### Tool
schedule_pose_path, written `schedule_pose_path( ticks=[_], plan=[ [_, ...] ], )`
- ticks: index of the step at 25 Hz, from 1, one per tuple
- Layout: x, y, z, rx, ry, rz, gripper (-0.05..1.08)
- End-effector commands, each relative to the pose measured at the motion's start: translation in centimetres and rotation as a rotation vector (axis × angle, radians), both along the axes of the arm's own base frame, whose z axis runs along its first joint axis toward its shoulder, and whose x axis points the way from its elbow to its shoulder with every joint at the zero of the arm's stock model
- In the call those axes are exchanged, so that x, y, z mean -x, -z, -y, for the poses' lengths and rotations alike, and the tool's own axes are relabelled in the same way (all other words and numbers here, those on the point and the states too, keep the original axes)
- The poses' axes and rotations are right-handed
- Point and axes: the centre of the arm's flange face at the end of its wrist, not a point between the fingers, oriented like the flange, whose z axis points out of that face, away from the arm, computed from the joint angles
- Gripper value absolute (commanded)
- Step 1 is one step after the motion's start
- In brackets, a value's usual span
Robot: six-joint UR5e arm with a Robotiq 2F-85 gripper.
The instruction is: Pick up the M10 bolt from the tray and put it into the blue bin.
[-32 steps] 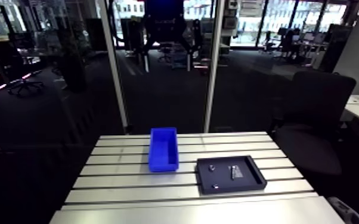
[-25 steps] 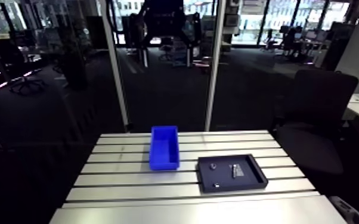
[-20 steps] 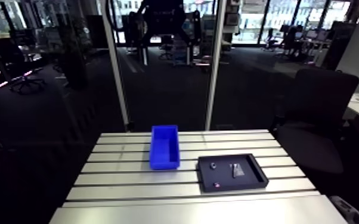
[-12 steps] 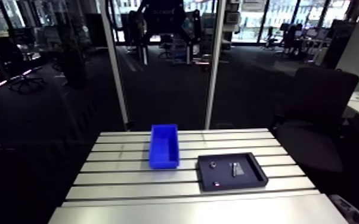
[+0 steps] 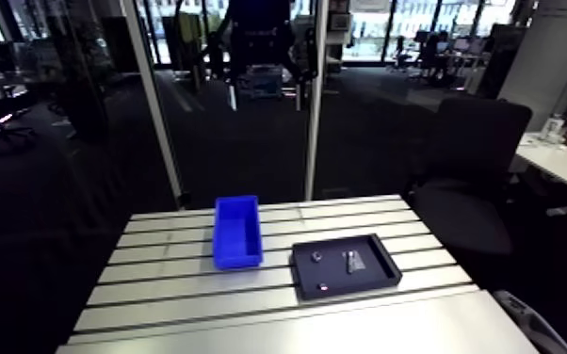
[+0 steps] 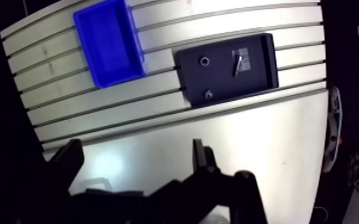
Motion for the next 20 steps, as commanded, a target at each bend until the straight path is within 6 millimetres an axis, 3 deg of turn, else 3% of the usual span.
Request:
schedule_pose_path(
  ticks=[1, 12, 20],
  plan=[
    [0.4, 2.4, -4.8, 0.000, 0.079, -0.017, 0.01],
    [2.0, 11.3, -10.9, 0.012, 0.076, 0.002, 0.01],
    [2.1, 16.4, -15.4, 0.027, 0.061, 0.016, 0.02]
  ],
)
